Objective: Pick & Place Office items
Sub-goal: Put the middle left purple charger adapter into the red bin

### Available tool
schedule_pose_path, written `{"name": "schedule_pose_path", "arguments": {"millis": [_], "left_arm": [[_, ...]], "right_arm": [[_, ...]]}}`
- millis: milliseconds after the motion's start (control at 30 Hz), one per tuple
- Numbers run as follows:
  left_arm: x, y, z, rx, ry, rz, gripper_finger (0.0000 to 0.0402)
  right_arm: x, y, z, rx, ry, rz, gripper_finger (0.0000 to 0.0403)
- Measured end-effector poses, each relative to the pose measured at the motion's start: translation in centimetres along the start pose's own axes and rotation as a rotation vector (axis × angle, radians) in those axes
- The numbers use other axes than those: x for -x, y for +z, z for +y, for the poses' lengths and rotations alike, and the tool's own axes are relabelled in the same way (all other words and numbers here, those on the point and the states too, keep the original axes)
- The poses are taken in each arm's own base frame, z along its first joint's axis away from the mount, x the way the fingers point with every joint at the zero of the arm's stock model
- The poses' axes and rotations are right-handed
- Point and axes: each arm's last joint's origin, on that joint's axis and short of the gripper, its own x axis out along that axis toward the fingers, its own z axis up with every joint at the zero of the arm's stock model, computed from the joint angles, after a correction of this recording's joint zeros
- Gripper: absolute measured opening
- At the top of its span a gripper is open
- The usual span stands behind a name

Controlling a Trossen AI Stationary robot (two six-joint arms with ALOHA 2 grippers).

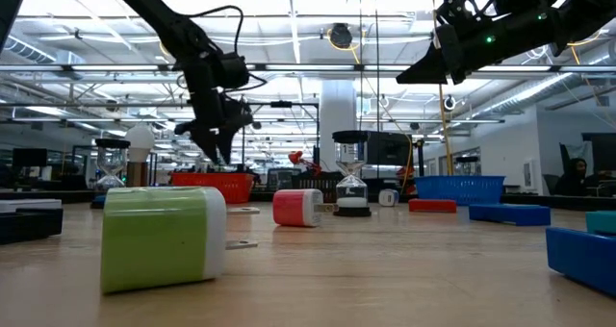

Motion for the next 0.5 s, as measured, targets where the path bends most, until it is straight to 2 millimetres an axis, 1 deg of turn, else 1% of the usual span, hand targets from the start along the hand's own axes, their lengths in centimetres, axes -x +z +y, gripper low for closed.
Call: {"name": "schedule_pose_path", "arguments": {"millis": [67,133,267,367,433,500], "left_arm": [[-0.1,-0.6,-0.1,-0.034,0.006,0.057,0.0129],[-0.6,-0.9,-0.5,-0.076,0.0,0.092,0.0104],[-1.9,-0.8,-1.4,-0.137,-0.065,0.081,0.0052],[-2.6,-0.6,-1.5,-0.151,-0.07,0.06,0.0018],[-3.0,-0.6,-1.3,-0.148,-0.061,0.074,0.0005],[-3.0,-0.6,-0.9,-0.138,-0.054,0.076,0.0007]], "right_arm": [[0.0,0.0,0.0,0.0,0.0,0.0,0.0],[0.0,0.0,0.0,-0.003,0.0,0.0,0.0],[0.0,0.0,0.0,-0.005,0.0,-0.003,0.0],[0.0,0.0,0.0,-0.005,-0.001,-0.004,0.0],[0.0,0.0,0.0,-0.004,-0.001,-0.005,0.0],[0.0,0.1,0.0,-0.004,-0.001,-0.007,0.0]]}}
